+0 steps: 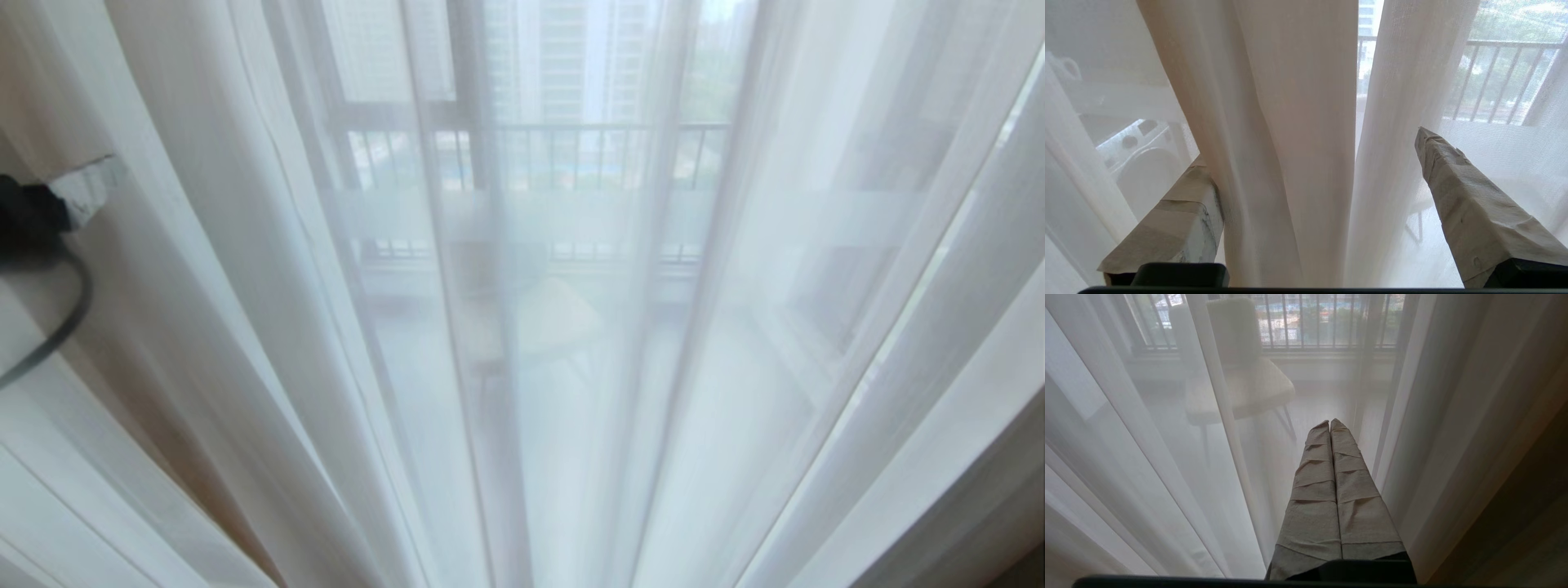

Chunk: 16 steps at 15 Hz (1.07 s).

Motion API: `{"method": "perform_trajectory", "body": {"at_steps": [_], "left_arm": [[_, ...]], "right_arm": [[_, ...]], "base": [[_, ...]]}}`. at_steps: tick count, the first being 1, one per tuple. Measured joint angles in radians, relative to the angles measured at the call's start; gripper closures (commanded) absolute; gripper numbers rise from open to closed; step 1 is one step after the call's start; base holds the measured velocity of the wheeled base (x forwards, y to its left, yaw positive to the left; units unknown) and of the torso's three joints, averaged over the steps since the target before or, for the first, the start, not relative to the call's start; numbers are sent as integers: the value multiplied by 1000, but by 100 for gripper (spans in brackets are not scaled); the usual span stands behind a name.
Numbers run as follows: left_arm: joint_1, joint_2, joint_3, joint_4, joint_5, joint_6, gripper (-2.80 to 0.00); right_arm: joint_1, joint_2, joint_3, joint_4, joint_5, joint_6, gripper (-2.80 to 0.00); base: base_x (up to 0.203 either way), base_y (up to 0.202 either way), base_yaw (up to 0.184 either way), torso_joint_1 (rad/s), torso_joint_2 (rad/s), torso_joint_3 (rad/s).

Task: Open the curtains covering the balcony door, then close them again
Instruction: Close the inner curtains on both sides

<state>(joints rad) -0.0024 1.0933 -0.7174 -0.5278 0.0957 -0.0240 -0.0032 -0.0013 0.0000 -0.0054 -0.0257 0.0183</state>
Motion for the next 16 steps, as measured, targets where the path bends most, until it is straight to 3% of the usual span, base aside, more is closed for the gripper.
{"method": "perform_trajectory", "body": {"at_steps": [10,15,16], "left_arm": [[8,-335,89,264,2,0,-280],[8,-429,108,336,2,-1,-280],[8,-444,118,338,2,-3,0]], "right_arm": [[0,0,0,0,0,0,0],[0,0,0,0,0,0,0],[0,0,0,0,0,0,0]], "base": [[0,0,0,0,0,0],[0,0,0,0,0,0],[0,0,0,0,0,0]]}}
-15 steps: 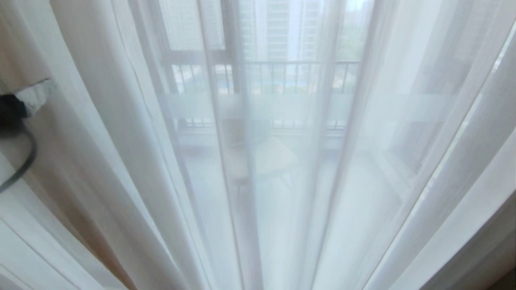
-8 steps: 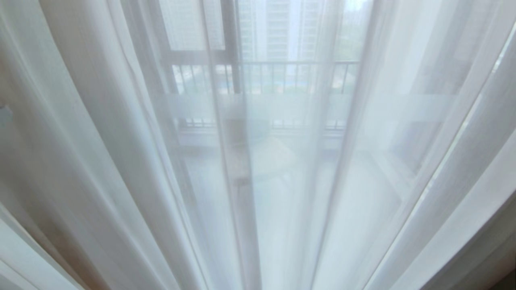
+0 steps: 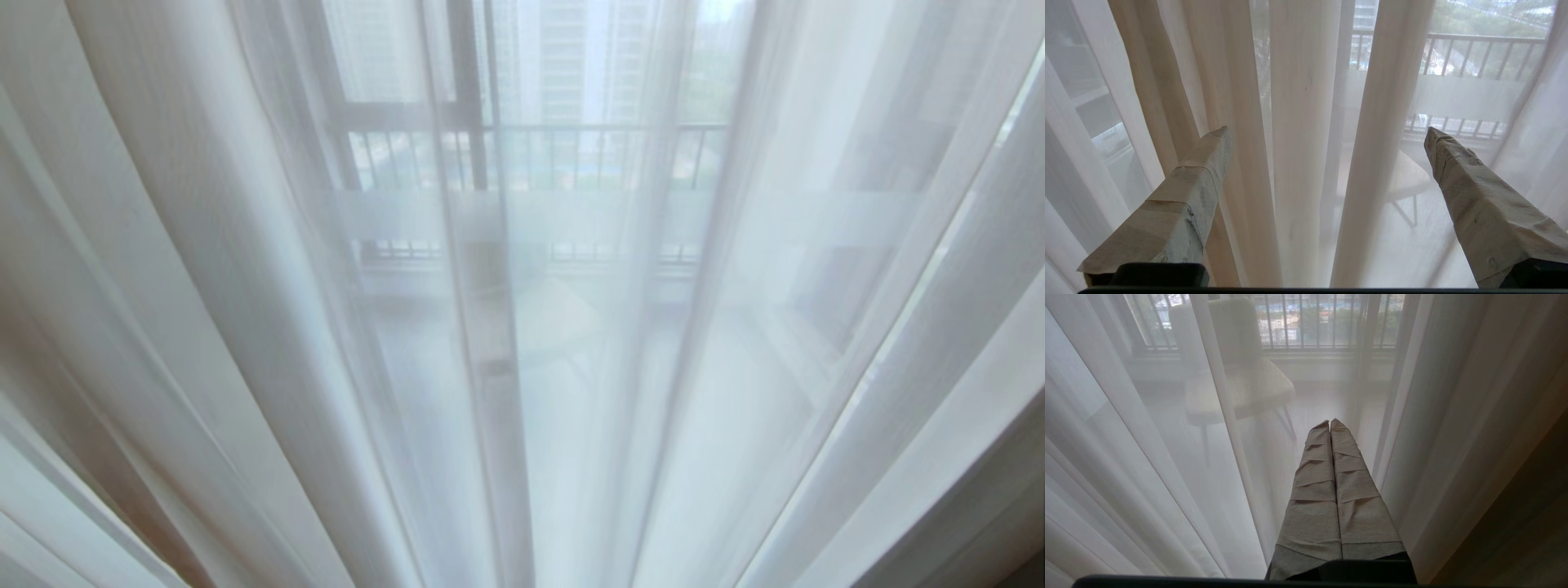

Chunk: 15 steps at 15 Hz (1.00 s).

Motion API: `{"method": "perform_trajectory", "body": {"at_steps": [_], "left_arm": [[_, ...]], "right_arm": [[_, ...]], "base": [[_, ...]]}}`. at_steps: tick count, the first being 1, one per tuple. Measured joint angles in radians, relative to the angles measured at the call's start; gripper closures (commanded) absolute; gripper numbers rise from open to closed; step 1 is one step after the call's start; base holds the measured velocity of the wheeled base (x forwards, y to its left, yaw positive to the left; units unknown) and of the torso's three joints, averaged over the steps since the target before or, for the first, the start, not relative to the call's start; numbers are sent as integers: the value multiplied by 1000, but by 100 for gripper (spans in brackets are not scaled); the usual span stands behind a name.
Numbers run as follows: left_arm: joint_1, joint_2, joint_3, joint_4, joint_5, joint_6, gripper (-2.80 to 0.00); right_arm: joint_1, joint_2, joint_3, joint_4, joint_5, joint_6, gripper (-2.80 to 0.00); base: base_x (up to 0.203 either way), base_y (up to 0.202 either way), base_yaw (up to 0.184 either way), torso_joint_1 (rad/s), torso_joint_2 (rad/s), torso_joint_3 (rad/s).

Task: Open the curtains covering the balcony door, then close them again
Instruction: Close the inner curtains on both sides

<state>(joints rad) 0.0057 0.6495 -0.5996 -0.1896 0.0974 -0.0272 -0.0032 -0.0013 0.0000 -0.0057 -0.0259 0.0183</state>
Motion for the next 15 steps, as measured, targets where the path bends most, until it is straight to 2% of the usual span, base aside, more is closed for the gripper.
{"method": "perform_trajectory", "body": {"at_steps": [15], "left_arm": [[-6,-79,68,0,-18,-1,0]], "right_arm": [[0,0,0,0,0,0,0]], "base": [[0,0,0,0,0,0]]}}
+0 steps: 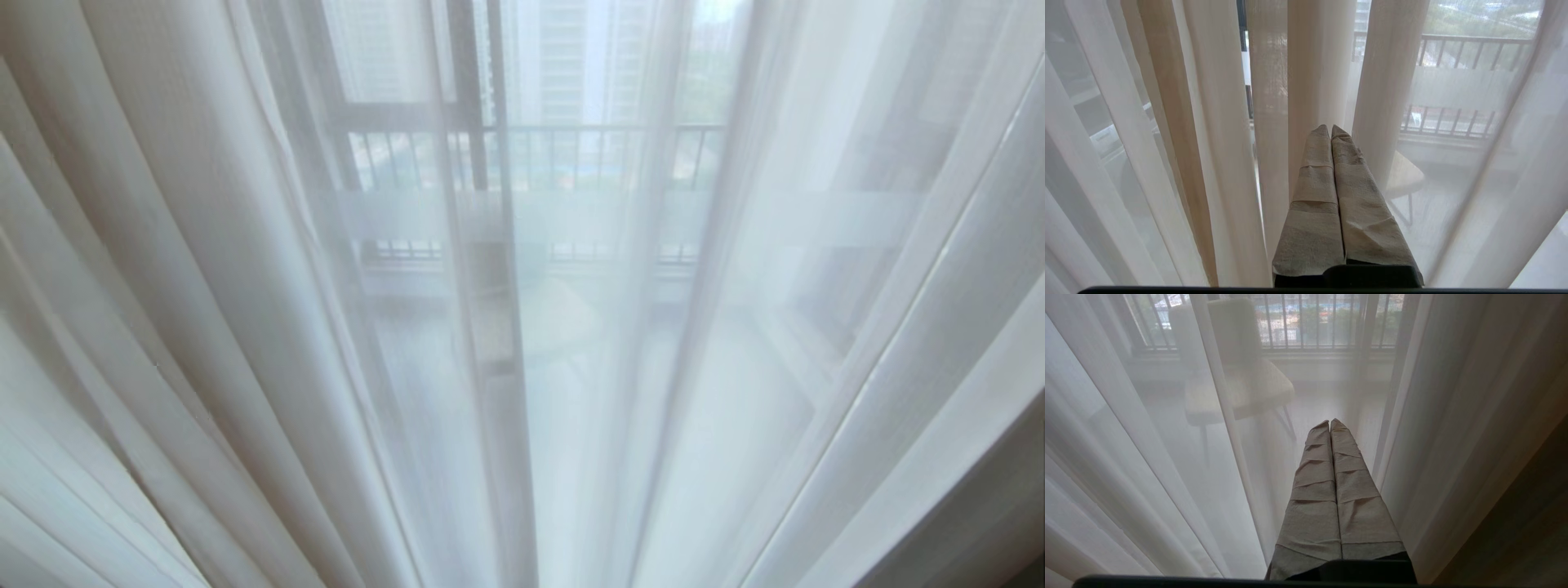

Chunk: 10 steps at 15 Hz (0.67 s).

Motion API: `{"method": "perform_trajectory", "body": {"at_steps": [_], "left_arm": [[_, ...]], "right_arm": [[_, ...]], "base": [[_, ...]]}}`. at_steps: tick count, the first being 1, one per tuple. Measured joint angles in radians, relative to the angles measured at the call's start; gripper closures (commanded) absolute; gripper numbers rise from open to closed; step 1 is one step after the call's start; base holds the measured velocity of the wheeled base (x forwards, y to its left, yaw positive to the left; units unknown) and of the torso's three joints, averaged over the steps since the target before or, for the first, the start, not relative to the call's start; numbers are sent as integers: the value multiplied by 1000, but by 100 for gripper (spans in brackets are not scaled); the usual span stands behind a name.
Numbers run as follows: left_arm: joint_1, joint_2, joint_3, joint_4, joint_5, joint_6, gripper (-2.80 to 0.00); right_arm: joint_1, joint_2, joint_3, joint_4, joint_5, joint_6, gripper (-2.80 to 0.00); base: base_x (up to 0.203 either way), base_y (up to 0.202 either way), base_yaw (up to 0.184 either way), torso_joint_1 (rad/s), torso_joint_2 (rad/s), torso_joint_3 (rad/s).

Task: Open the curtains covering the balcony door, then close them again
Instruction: Close the inner curtains on both sides

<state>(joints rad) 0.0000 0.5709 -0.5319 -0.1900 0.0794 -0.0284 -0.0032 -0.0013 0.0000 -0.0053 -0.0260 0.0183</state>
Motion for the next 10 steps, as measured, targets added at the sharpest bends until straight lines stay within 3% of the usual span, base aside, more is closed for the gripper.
{"method": "perform_trajectory", "body": {"at_steps": [5,10], "left_arm": [[-17,-46,75,1,0,-2,0],[-164,-93,175,1,18,-2,0]], "right_arm": [[0,0,0,0,0,0,0],[0,0,0,0,0,0,0]], "base": [[0,0,0,0,0,0],[0,0,0,0,0,0]]}}
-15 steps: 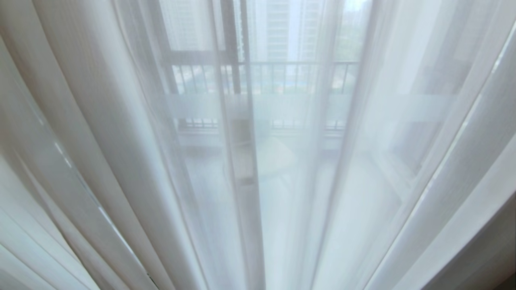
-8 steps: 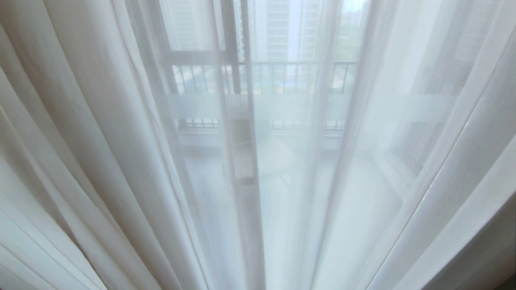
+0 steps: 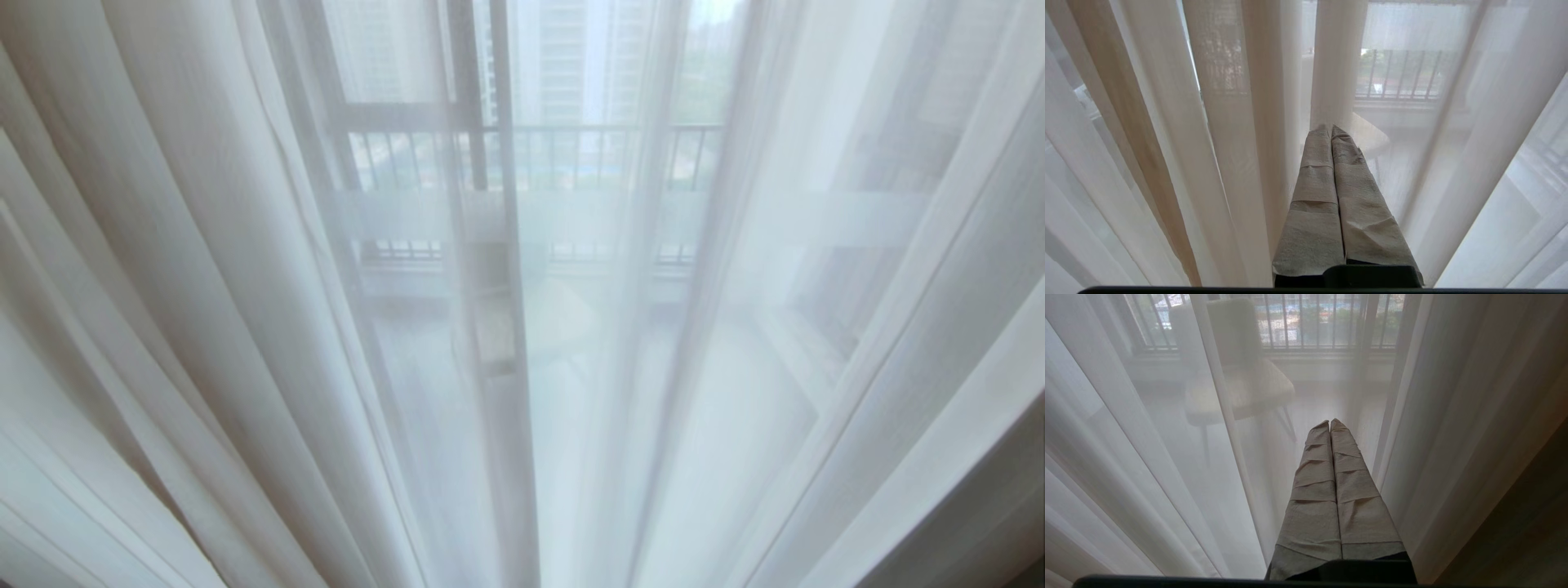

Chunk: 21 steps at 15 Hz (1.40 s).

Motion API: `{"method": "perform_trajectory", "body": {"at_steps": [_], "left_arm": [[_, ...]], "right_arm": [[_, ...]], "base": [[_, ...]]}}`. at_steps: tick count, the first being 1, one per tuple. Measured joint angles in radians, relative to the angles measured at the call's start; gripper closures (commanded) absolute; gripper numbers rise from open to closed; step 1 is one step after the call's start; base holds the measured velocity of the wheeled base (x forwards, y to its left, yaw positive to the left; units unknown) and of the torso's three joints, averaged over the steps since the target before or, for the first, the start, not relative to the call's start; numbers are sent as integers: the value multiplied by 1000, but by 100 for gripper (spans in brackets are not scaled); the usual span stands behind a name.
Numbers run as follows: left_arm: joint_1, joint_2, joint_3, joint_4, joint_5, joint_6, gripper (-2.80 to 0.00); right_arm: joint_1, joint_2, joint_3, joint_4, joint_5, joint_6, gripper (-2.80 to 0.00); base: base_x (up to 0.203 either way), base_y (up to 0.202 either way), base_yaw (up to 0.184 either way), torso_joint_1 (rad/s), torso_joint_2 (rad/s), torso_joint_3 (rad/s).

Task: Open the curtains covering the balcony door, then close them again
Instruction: Close the inner curtains on both sides, then close the outer curtains on both sides

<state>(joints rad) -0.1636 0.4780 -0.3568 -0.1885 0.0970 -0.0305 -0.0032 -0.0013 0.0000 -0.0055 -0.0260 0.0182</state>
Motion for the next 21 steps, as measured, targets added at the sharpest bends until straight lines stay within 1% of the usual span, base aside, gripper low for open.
{"method": "perform_trajectory", "body": {"at_steps": [2,5,10,12,13,16,21], "left_arm": [[9,-22,48,0,-3,1,0],[75,-80,131,0,-15,0,0],[150,-238,280,0,-20,1,0],[165,-303,333,4,-20,1,0],[169,-332,344,30,-23,0,0],[171,-395,356,131,-77,6,0],[169,-467,357,144,-79,6,0]], "right_arm": [[0,0,0,0,0,0,0],[0,0,0,0,0,0,0],[0,0,0,0,0,0,0],[0,0,0,0,0,0,0],[0,0,0,0,0,0,0],[0,0,0,0,0,0,0],[0,0,0,0,0,0,0]], "base": [[0,0,0,0,0,0],[0,0,0,0,0,0],[0,0,0,0,0,0],[0,0,0,0,0,0],[0,0,0,0,0,0],[0,0,0,0,0,0],[0,0,0,0,0,0]]}}
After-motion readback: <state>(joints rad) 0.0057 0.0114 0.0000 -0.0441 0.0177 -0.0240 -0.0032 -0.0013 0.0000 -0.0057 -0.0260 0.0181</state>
